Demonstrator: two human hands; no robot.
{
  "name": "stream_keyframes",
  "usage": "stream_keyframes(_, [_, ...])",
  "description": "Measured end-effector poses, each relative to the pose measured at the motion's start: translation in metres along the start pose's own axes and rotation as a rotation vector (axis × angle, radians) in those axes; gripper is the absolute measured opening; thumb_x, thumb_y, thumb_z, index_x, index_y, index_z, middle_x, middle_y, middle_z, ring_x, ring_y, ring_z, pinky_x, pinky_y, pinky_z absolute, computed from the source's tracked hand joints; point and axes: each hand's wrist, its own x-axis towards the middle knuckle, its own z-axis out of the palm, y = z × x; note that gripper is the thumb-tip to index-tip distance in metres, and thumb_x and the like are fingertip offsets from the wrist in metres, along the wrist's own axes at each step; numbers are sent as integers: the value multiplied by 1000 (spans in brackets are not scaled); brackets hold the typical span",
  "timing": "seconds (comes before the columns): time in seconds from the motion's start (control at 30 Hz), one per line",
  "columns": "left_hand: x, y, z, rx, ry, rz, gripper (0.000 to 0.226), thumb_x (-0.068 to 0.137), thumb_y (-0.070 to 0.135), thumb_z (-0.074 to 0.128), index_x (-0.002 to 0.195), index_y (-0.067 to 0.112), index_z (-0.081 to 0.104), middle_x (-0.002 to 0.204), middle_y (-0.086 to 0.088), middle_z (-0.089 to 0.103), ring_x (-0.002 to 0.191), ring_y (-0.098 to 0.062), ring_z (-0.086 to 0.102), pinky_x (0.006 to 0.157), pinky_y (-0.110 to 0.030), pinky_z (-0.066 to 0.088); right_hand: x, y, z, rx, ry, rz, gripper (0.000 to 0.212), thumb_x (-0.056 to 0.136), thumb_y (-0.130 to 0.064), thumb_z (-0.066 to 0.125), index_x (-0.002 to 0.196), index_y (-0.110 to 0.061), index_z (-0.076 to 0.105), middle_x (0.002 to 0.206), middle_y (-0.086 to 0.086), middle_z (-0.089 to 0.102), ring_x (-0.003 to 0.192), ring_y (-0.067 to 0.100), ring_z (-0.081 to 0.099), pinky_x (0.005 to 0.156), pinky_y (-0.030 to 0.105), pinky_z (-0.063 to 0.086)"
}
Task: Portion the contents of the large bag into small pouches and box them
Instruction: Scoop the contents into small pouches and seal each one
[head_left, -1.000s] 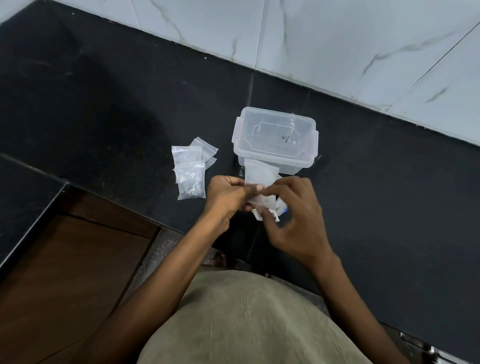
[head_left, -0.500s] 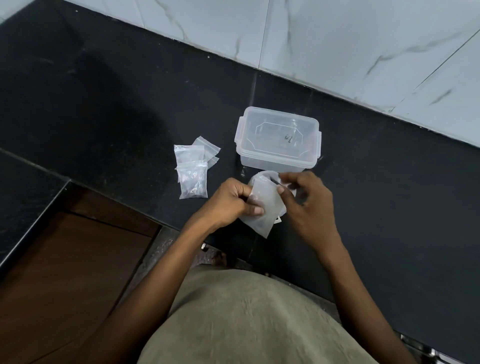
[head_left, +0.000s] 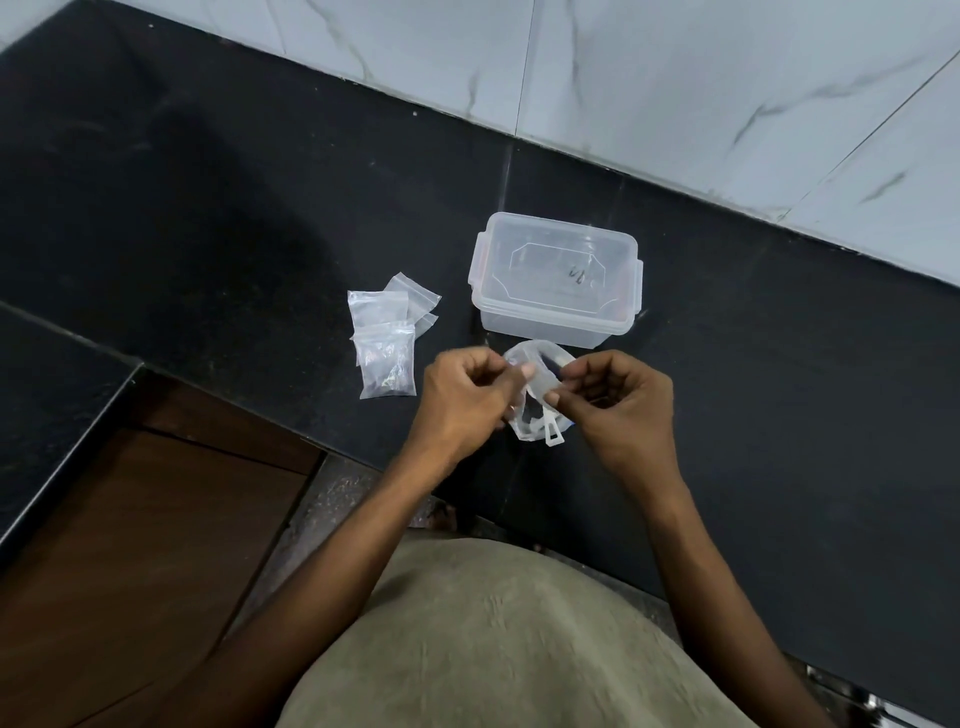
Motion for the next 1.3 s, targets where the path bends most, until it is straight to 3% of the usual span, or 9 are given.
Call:
stream_keyframes(0.23, [-7,2,8,-108,-115,-51,19,90,13,75,74,5,69,64,-8,70,59,-21,69,49,-27,52,-4,-3,9,52,-59,22,23,73,2,87,77,-9,67,69,5,71,64,20,68,61,31,58])
stream_keyframes(0.33, [-6,5,4,-147,-163,-82,18,89,8,74,72,5,68,68,-16,70,58,-22,67,47,-26,51,-4,-2,8,260,-124,155,34,66,14,85,78,-7,62,61,2,67,57,13,65,59,25,55])
stream_keyframes(0.47, [-3,7,-4,-148,-173,-106,19,88,0,72,70,3,68,62,-15,69,51,-18,65,48,-26,50,-2,0,4,627,-253,389,46,51,6,90,80,-12,59,58,1,64,54,14,61,56,24,49])
stream_keyframes(0.53, [-4,4,-8,-115,-169,-92,18,89,0,72,72,1,67,61,-13,69,53,-18,66,49,-26,51,-1,2,2,707,-236,439,38,60,6,86,82,-12,60,60,0,64,57,13,64,57,23,51])
stream_keyframes(0.73, [-7,-6,-8,1,-115,98,18,79,5,72,66,-3,61,77,-22,66,63,-36,70,58,-47,62,-7,0,10,3,-48,106,21,75,8,77,84,-12,74,59,4,63,54,12,57,55,25,51])
stream_keyframes(0.87, [-10,-3,-3,300,79,70,17,62,13,65,52,8,53,59,-11,63,57,-32,63,51,-44,56,-11,6,20,-273,143,-117,23,65,0,74,80,-15,65,69,0,62,58,12,56,56,23,46])
stream_keyframes(1.03, [-16,2,-2,463,227,110,18,66,16,63,58,12,47,56,2,50,55,-18,50,56,-39,50,-13,13,35,-357,117,-258,29,67,7,70,75,-13,51,77,0,56,67,15,54,59,19,42])
stream_keyframes(1.17, [-18,1,-14,350,255,101,21,66,25,65,75,11,52,69,2,55,64,-18,56,56,-32,47,-12,16,38,-111,-21,-63,24,77,-10,85,84,-13,62,86,0,67,70,15,66,61,19,50])
stream_keyframes(1.3, [-12,-6,-23,448,328,34,23,68,3,66,79,17,52,85,7,52,72,-8,50,59,-21,34,-5,32,21,-349,131,-61,24,78,-23,85,86,-22,62,87,-6,66,70,11,64,65,29,55])
